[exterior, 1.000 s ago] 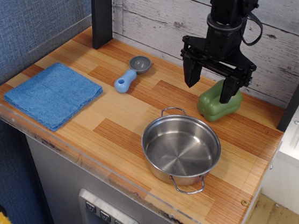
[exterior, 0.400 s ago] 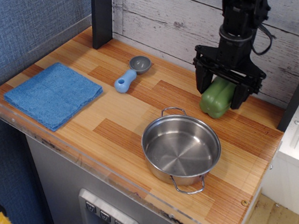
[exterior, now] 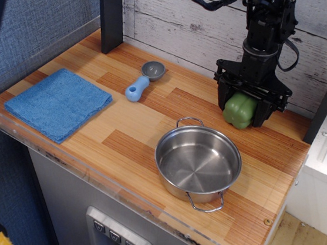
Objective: Move green bell pepper and put it inside of pot.
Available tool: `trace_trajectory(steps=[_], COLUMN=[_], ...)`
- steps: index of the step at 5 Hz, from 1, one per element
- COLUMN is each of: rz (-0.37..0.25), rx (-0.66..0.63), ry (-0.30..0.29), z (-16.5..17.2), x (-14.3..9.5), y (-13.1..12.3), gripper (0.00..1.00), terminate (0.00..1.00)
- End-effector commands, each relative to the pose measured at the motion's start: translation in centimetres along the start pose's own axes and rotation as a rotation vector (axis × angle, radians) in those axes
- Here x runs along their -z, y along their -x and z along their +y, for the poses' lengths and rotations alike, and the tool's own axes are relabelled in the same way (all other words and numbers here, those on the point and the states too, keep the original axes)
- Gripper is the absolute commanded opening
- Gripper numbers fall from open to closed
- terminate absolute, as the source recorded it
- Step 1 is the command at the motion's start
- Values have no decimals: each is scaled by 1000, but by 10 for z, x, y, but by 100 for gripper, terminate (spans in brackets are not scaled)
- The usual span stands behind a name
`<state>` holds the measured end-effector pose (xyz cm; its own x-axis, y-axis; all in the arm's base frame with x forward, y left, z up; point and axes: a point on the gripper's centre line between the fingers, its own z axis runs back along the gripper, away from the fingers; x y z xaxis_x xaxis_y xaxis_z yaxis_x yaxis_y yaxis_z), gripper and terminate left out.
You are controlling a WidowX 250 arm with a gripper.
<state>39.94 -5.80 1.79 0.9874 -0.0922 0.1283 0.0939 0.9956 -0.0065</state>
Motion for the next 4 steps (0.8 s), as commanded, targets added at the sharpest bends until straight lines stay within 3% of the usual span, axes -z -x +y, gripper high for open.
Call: trace_trajectory(steps=[1, 2, 3, 4], rz=[-53, -106, -138, -112], rx=[49, 59, 53, 80], ry=[-2, 30, 75, 86], z=[-4, -7, -9, -11], x=[-35, -80, -106, -111], y=[-4, 1, 12, 38], gripper=[0, 0, 0, 0], terminate=[0, 0, 0, 0])
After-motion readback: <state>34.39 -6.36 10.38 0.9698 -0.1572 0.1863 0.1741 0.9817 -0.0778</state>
